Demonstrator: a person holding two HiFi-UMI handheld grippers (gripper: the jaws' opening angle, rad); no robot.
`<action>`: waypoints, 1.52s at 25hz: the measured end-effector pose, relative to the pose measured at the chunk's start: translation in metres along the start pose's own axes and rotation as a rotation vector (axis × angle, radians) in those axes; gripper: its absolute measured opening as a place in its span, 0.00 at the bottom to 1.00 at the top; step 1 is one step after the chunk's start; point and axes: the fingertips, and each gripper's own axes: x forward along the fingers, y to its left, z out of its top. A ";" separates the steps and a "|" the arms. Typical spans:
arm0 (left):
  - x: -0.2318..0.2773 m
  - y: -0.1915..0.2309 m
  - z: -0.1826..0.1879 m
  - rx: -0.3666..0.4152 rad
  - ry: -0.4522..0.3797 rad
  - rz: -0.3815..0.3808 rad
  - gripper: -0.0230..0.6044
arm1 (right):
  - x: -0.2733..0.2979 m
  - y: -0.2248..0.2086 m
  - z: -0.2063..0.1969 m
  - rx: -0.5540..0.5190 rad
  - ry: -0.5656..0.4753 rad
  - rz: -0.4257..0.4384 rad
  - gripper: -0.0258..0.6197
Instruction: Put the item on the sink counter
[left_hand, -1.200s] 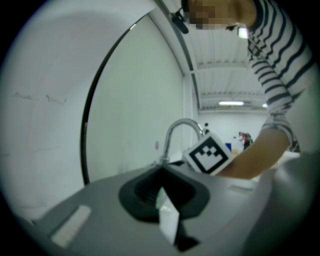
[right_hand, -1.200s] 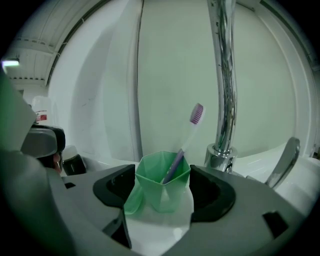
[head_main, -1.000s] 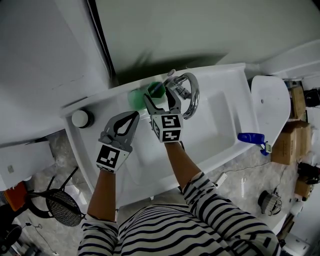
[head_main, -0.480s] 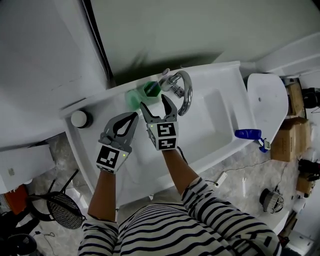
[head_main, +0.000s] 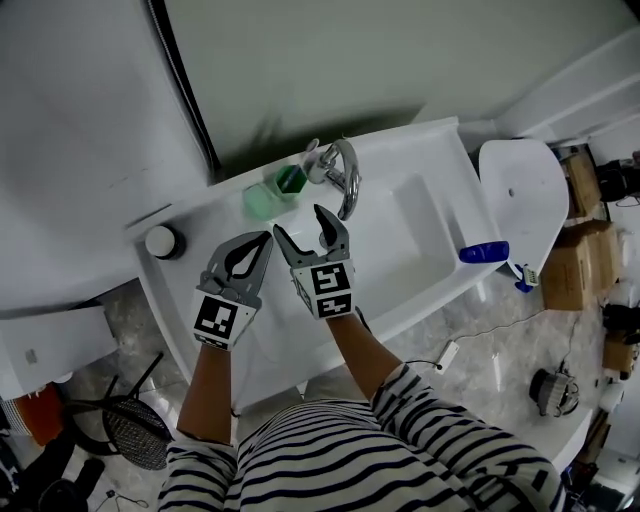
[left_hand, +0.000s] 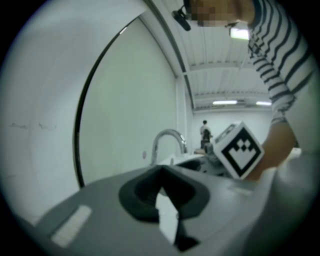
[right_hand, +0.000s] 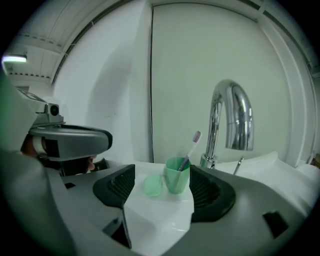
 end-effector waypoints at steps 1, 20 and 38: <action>-0.001 -0.003 0.001 0.005 0.004 0.001 0.05 | -0.006 0.002 0.001 -0.001 -0.002 0.003 0.52; -0.038 -0.060 0.039 0.020 -0.059 -0.081 0.05 | -0.102 0.017 0.025 -0.076 -0.055 -0.039 0.51; -0.005 -0.138 0.069 0.058 -0.116 -0.267 0.05 | -0.181 -0.025 0.030 -0.106 -0.099 -0.167 0.05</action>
